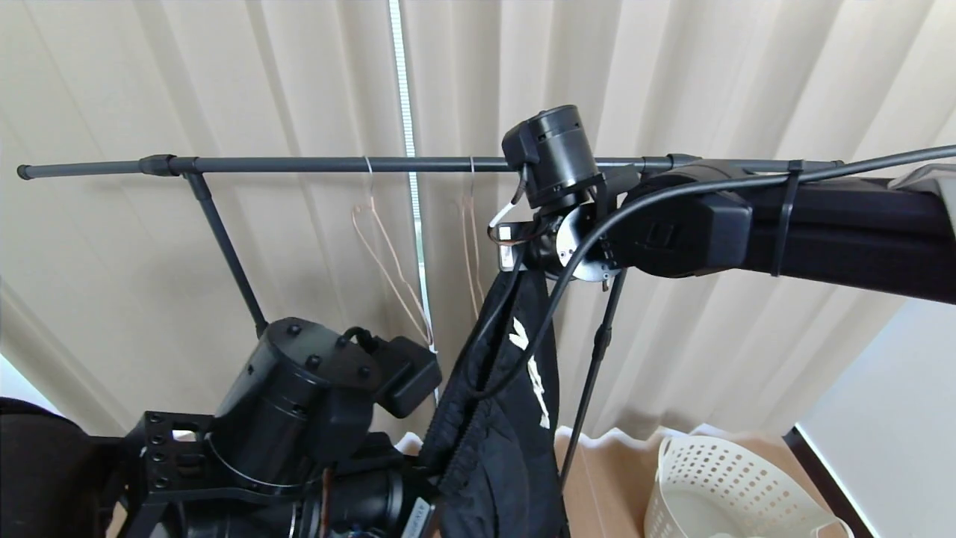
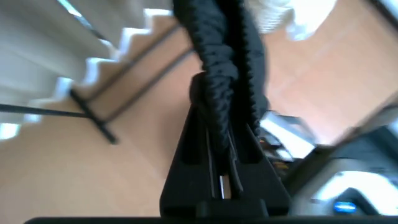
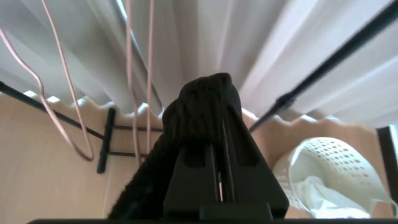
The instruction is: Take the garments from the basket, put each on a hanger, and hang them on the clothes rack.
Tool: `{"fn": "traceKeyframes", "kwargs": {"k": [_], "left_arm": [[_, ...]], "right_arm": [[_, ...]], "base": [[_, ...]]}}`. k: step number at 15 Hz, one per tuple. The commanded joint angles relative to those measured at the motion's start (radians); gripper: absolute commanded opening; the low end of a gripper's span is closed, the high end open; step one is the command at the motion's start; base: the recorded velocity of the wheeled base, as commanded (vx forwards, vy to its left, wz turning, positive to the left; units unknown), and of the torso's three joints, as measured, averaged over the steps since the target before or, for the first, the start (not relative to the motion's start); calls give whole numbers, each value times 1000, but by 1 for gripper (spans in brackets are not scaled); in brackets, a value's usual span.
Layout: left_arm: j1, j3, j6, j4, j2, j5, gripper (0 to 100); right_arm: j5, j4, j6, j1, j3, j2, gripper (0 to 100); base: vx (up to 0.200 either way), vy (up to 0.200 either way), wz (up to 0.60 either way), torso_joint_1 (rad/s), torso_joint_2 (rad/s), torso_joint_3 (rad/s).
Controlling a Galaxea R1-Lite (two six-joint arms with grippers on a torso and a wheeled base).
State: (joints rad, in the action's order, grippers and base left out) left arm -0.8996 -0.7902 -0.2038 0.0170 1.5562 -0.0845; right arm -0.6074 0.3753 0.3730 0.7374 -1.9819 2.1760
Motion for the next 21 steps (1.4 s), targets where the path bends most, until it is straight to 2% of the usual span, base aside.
{"fn": "traceKeyframes", "kwargs": {"k": [1,5,6,8,12,13,15,17,18,21], "left_arm": [[-96,-107,-144,18,107,28,0],[-91,-129,-160,15,137,3,0],[-48,-93,-152,15,114,-43,0],[18,-67,-147,12,84,-66,0],[179,-72,-98,20,55,-129,0],[228,-89,-88,26,58,-130,0],[258,-130,-89,49,79,-130,0],[275,-182,-89,77,114,-132,0],[289,-231,-89,83,150,-133,0],[295,-299,-89,84,193,-135,0]], "right_arm": [[2,-3,15,16,-18,53,0],[2,5,53,13,-18,15,0],[3,-4,57,-9,38,-33,0],[3,-4,57,-41,91,-85,0],[0,7,41,-61,258,-228,0],[-6,7,43,-59,327,-283,0],[-25,2,43,-53,437,-358,0],[-80,1,46,-24,525,-392,0],[-89,1,43,3,604,-423,0],[-91,8,-11,26,678,-456,0]], "base": [[0,0,0,0,0,0],[0,0,0,0,0,0],[0,0,0,0,0,0],[0,0,0,0,0,0],[0,0,0,0,0,0],[0,0,0,0,0,0],[0,0,0,0,0,0],[0,0,0,0,0,0],[0,0,0,0,0,0],[0,0,0,0,0,0]]}}
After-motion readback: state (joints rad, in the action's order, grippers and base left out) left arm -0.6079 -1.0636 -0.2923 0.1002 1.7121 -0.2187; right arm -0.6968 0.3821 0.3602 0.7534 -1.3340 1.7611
